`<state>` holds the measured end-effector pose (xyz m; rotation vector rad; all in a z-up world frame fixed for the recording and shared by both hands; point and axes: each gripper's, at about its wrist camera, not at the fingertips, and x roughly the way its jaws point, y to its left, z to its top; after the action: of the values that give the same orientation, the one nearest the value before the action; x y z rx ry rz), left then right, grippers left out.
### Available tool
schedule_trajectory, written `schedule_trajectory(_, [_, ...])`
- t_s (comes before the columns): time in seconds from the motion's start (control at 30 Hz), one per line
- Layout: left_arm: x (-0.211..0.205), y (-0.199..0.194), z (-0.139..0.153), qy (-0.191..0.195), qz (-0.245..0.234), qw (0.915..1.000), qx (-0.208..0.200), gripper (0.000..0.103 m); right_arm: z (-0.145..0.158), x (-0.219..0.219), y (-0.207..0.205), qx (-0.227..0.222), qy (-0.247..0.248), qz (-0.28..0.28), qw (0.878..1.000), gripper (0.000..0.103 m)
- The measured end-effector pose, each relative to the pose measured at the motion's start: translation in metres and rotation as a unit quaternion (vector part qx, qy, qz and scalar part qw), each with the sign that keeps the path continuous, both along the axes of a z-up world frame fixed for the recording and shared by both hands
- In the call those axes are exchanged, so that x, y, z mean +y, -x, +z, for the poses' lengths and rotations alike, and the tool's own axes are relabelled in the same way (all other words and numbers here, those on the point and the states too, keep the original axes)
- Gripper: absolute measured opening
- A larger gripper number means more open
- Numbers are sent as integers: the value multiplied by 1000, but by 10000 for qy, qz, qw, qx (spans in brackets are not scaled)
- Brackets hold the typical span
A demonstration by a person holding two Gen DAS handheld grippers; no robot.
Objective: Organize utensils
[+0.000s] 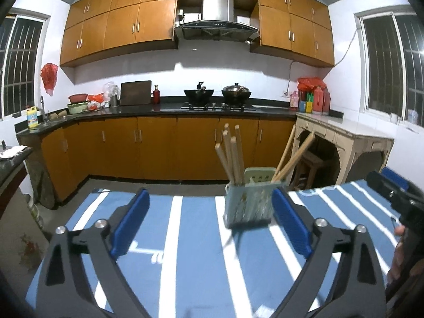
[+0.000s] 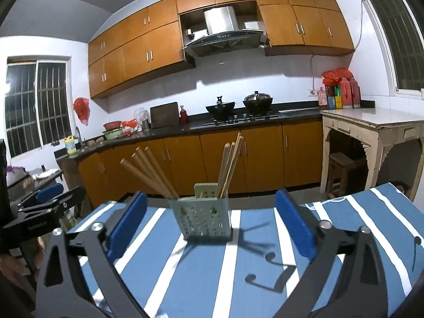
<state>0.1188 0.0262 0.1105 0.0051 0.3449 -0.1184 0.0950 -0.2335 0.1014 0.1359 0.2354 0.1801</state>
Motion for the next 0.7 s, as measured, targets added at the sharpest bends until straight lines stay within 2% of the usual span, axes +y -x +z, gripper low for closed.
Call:
schedule_trajectory(0.07, [4,12,-6,-41,60,10000,-1,99,-7,0,10,77,-44,-10,10000,101])
schedule_trajectory(0.33, [14,49,-44,-58,251,9993,279,99,-36,5,40,334,-26,-268,9991,101])
schedule_trajectory(0.53, [4,73,-62,-308,333,9989,150,99,-59,17,64,488,372,-357,9975,101])
schedule_trajectory(0.7, [2,91,-74,-323,316,9989,113,99,-81,16,75,721,191,-312,9967,101])
